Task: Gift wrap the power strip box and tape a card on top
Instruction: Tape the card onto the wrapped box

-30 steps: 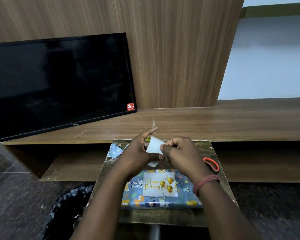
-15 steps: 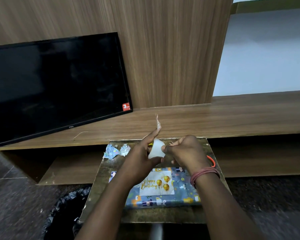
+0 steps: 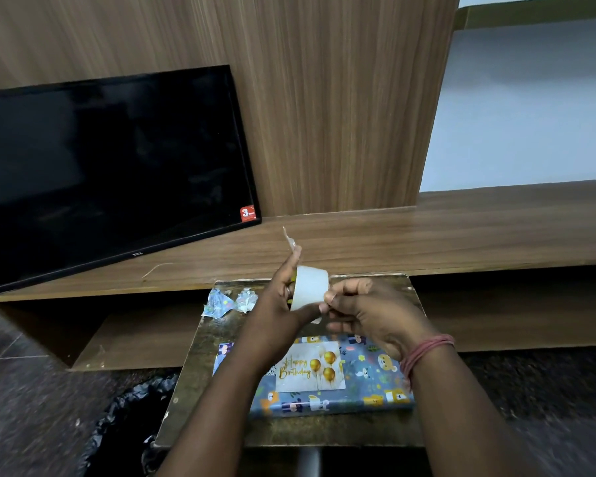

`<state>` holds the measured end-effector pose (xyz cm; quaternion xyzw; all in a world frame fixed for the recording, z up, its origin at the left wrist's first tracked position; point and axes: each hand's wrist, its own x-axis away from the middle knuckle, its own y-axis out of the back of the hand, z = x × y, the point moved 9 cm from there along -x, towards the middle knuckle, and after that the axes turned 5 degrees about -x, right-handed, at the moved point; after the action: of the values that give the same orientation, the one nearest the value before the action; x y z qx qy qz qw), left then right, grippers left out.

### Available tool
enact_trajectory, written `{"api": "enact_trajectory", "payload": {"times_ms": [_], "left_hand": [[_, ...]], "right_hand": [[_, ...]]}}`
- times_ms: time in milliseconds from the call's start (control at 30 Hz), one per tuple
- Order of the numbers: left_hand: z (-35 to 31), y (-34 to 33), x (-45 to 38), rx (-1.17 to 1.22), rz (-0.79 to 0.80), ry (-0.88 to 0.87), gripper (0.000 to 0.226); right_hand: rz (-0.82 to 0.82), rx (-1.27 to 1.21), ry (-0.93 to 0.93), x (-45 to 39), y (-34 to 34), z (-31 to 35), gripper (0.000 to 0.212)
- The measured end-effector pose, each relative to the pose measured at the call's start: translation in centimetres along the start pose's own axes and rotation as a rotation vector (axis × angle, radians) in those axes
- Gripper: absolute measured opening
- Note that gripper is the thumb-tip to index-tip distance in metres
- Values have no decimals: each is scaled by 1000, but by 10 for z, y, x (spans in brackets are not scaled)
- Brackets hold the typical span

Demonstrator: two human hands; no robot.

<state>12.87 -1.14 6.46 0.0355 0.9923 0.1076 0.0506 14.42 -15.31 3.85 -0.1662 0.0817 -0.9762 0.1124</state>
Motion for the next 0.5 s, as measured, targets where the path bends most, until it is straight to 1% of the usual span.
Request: {"api": "enact_trajectory", "payload": {"times_ms": [100,167,233,267,333,400,433,500], "left_hand": [[8,-1,-1,57,-6,34,95],[13,-4,-3,96,-2,58,98],[19,-6,-6,130,-2,91,100],[23,-6,-8,154,-5,111,101],[30,-4,-10,194,-18,136,97],[36,-3,-11,203,-30,155,86],[39,-3,-11,219,-28,165,78],[41,-4,-9,265,-9,181,65]], "right_hand": [[26,7,-1,-6,-1,-4,14],[-2,98,6,-8,0,-6,9],[-60,181,32,-10,5,-4,9],[-115,253,64,-12,10,0,10],[-281,449,149,-16,29,11,8],[-455,662,248,-17,51,23,9],[-513,776,292,-18,58,27,9],[-561,975,314,-21,64,26,8]]}}
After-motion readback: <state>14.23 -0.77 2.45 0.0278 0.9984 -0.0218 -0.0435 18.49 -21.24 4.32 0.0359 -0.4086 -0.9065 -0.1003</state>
